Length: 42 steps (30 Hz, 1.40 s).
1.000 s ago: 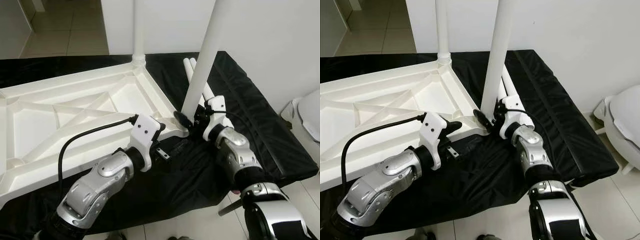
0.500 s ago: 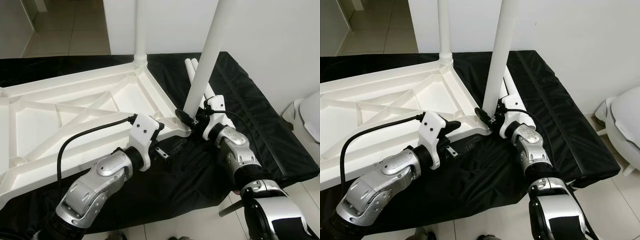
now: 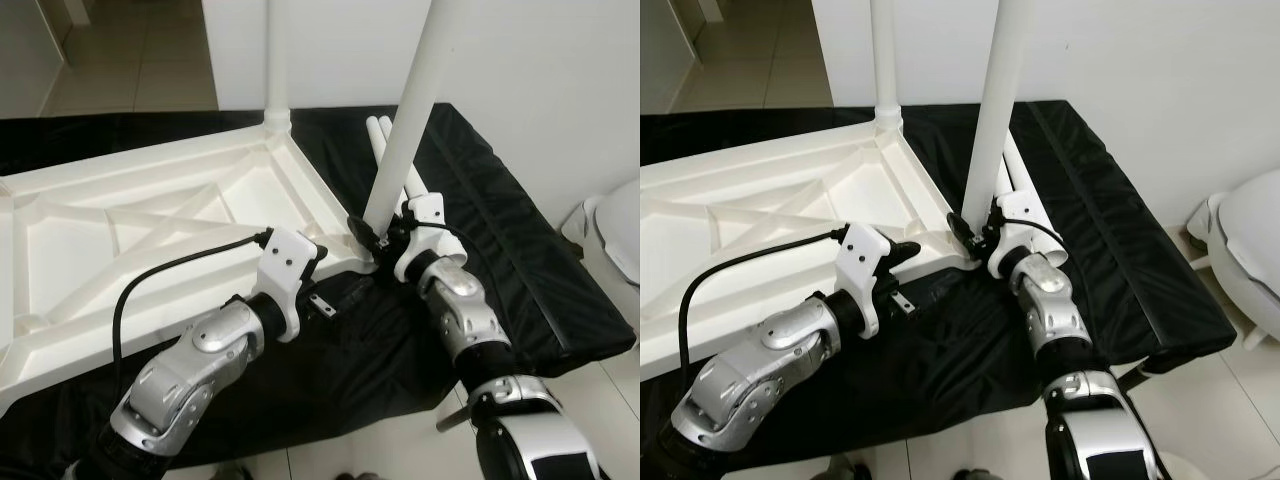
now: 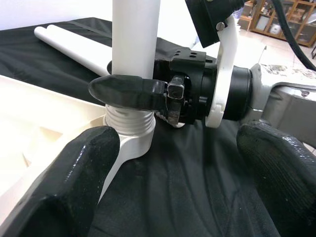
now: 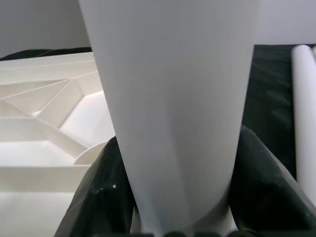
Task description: Building children table
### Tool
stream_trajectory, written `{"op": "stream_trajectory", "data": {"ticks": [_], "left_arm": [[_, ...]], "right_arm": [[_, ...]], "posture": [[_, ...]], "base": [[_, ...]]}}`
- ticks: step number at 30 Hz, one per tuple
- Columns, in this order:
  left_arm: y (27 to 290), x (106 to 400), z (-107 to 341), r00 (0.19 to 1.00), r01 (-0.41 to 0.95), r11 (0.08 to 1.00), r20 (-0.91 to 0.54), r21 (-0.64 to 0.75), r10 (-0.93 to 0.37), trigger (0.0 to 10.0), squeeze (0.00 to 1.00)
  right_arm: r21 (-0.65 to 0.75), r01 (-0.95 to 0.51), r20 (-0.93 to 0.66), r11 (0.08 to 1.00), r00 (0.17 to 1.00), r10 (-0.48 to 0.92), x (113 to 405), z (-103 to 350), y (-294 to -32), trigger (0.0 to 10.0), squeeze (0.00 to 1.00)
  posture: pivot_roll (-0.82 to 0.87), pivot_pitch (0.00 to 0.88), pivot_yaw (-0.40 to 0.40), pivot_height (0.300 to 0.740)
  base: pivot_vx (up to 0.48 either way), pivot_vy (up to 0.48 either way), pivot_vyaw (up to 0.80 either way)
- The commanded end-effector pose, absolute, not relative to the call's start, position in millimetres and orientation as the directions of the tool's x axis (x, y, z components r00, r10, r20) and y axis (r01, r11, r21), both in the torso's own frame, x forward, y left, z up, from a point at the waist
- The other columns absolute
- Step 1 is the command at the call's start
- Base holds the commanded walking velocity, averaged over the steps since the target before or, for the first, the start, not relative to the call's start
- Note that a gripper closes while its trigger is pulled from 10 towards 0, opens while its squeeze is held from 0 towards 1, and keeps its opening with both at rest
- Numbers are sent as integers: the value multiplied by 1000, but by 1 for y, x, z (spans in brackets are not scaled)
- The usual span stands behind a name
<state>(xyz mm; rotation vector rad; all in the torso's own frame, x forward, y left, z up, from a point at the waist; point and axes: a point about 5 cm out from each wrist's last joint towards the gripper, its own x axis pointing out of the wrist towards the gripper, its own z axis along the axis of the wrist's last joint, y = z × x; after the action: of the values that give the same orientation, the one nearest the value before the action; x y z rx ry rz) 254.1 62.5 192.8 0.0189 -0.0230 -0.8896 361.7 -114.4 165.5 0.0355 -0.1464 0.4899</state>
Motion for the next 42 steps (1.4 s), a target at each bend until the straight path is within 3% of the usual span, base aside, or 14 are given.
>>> {"op": "stream_trajectory", "data": {"ticks": [1, 12, 16, 26, 27, 28, 39, 40, 42], "left_arm": [[59, 249, 193, 548, 836, 547, 3, 31, -837, 10000, 0], [57, 248, 192, 538, 842, 538, 0, 31, -843, 10000, 0], [56, 248, 192, 535, 844, 535, -1, 32, -845, 10000, 0], [55, 247, 191, 533, 846, 533, -1, 33, -846, 10000, 0], [55, 248, 190, 534, 845, 534, -1, 33, -845, 10000, 0], [55, 248, 190, 536, 844, 536, -2, 34, -844, 10000, 0], [57, 254, 189, 573, 818, 573, 13, 47, -819, 10000, 0], [58, 256, 190, 589, 806, 589, 22, 55, -808, 10000, 0], [59, 258, 191, 599, 798, 599, 29, 60, -800, 10000, 0]], "right_arm": [[99, -395, 140, 914, 914, 380, 362, 162, -122, 10000, 0], [123, -179, 159, 976, 974, 158, 348, 169, -109, 10000, 0], [130, -31, 110, 991, 994, 16, 339, 164, -107, 10000, 0], [135, -61, 94, 989, 994, 48, 332, 165, -96, 10000, 0], [141, -78, 100, 987, 993, 64, 331, 166, -95, 10000, 353], [149, -111, 122, 983, 988, 93, 330, 169, -94, 10000, 1000], [145, -221, 193, 964, 962, 192, 324, 179, -97, 10000, 1000], [123, -234, 196, 965, 958, 207, 323, 180, -99, 10000, 0], [108, -243, 198, 964, 955, 219, 322, 180, -100, 10000, 0]], "posture": [[12, 121, -32, 740], [12, 108, -33, 740], [12, 103, -38, 740], [10, 95, -43, 740], [10, 96, -45, 740], [10, 96, -47, 740], [0, 105, -45, 740], [-2, 108, -44, 740], [-2, 108, -44, 740]], "base": [[0, 0, 0], [0, 0, 0], [0, 0, 0], [0, 0, 0], [0, 0, 0], [0, 0, 0], [0, 0, 0], [0, 0, 0], [0, 0, 0]]}}
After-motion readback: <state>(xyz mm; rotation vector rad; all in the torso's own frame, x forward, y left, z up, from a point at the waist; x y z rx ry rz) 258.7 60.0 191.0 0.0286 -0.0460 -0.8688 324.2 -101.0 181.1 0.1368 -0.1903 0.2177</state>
